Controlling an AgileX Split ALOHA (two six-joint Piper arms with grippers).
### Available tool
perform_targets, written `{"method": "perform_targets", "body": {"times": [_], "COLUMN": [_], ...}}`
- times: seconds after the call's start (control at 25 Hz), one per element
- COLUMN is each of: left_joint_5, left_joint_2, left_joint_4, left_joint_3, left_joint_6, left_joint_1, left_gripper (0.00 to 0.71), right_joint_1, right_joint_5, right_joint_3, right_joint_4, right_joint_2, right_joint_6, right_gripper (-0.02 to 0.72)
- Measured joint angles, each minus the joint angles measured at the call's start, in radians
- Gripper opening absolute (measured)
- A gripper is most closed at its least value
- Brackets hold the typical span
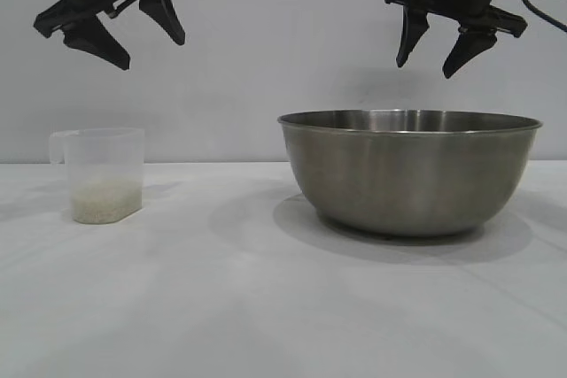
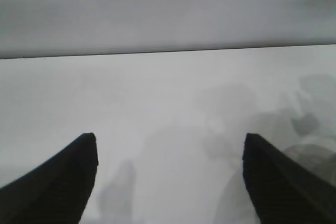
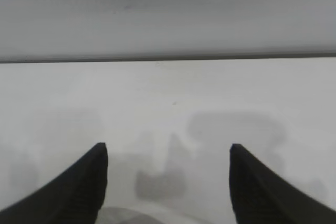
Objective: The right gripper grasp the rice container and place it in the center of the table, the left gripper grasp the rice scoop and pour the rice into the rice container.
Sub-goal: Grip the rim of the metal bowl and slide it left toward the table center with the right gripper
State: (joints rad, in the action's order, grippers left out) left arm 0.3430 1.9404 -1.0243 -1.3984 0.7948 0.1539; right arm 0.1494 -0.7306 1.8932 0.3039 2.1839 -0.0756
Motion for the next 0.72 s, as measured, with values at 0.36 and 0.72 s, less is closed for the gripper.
{"method": "perform_targets", "body": {"times": [0.36,0.72], "left_joint_5": [0.0,0.0], "left_joint_2": [0.0,0.0], "left_joint_4": [0.018,0.019], "left_joint_3": [0.0,0.0], "left_joint_6": [0.002,0.002], "left_joint_1": [0.0,0.0], "left_gripper": [0.507,0.507], "right_joint_1": [0.0,0.0], "right_joint_5": [0.0,-0.118], "right_joint_3": [0.0,0.062], "right_joint_4": [0.0,-0.053], "right_joint_2": [0.0,0.002], "right_joint_6": [0.0,0.0], "right_gripper": [0.424,0.424]}}
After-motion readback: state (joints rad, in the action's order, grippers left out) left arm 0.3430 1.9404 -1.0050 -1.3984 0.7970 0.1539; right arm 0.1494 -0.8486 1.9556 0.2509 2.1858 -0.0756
